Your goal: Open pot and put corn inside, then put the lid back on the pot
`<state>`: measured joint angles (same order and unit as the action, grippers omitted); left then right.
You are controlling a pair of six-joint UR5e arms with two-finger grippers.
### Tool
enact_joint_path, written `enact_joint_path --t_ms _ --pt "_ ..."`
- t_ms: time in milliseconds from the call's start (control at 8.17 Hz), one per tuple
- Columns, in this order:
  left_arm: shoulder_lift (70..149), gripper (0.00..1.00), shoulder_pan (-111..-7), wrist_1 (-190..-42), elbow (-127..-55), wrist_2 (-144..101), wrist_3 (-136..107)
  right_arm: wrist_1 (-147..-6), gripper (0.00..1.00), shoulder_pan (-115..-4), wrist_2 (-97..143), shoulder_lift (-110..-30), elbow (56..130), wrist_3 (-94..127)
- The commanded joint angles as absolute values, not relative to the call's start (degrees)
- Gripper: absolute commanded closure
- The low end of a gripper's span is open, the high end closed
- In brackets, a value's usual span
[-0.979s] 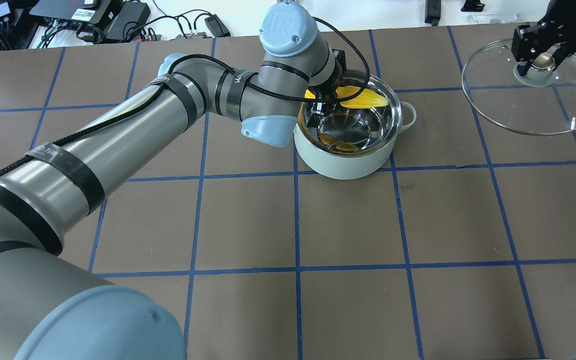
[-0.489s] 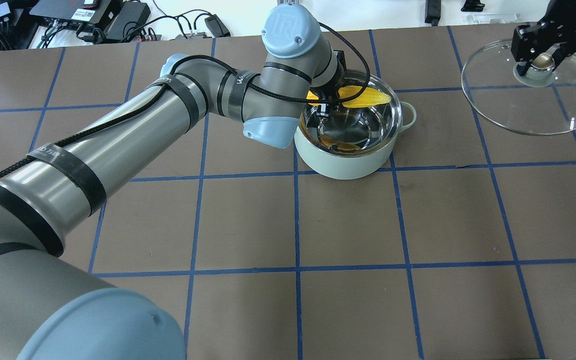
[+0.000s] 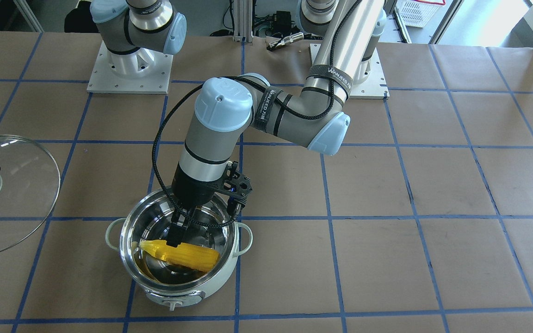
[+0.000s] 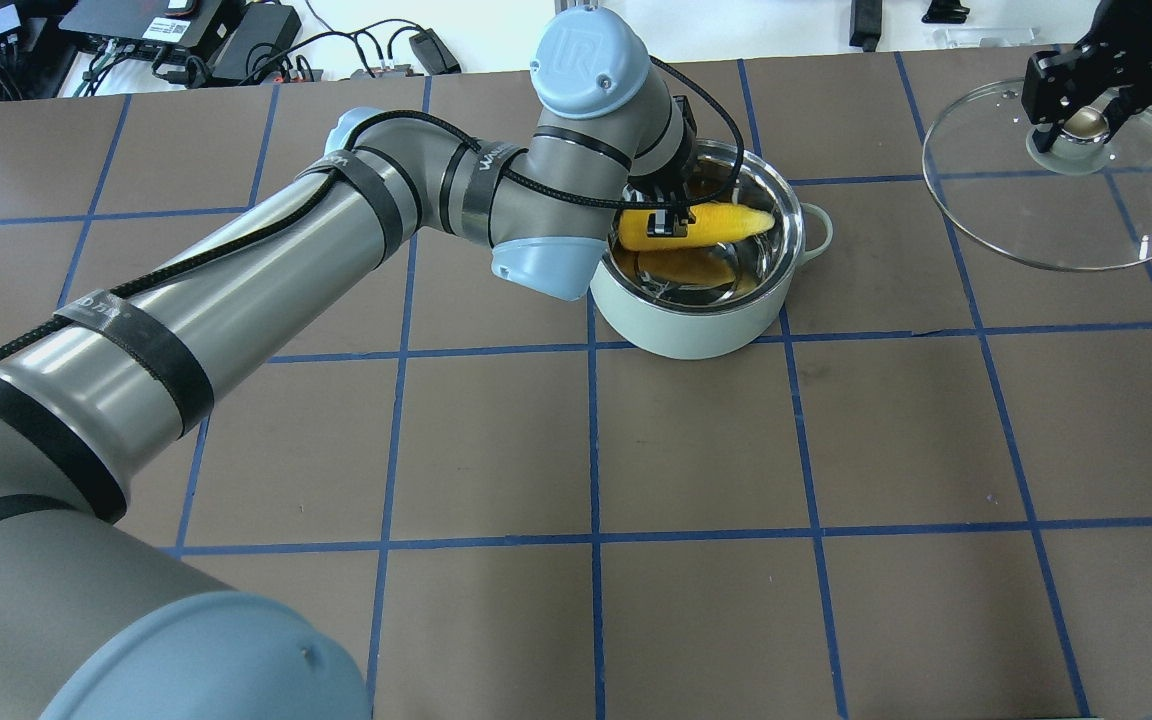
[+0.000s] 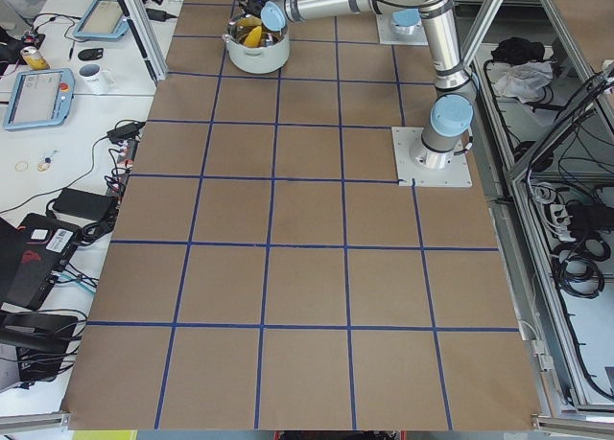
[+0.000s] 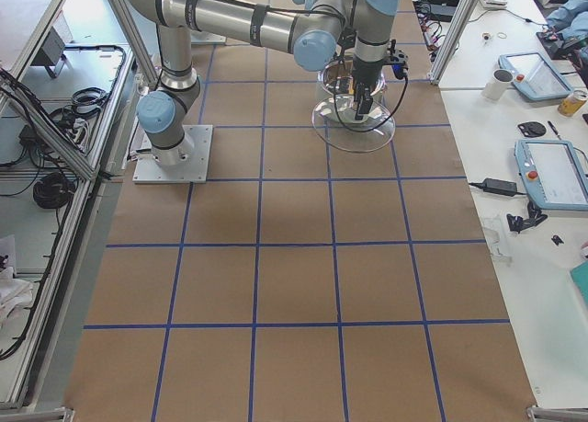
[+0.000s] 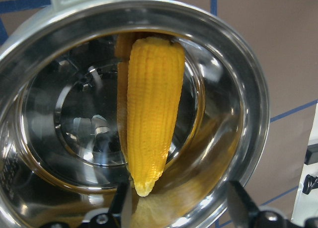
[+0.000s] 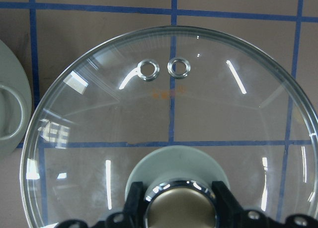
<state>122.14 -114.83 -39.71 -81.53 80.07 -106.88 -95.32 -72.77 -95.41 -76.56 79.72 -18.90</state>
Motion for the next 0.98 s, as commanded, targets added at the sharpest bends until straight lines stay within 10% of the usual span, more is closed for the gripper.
enact_joint_path --t_ms 0,367,856 --pt "120.0 0.25 -114.8 -40.3 -81.5 80.1 -104.2 -95.2 0.64 -72.8 -95.4 -76.6 79.7 -18.7" --pt "118.0 0.02 -113.6 -41.5 -81.3 79.6 -77.7 -96.6 0.64 -73.3 -92.5 -76.8 79.6 -17.0" --pt "114.9 0.0 -99.7 -50.8 -81.3 73.3 -42.5 -102.4 0.64 -84.3 -92.7 -76.8 78.2 -4.4"
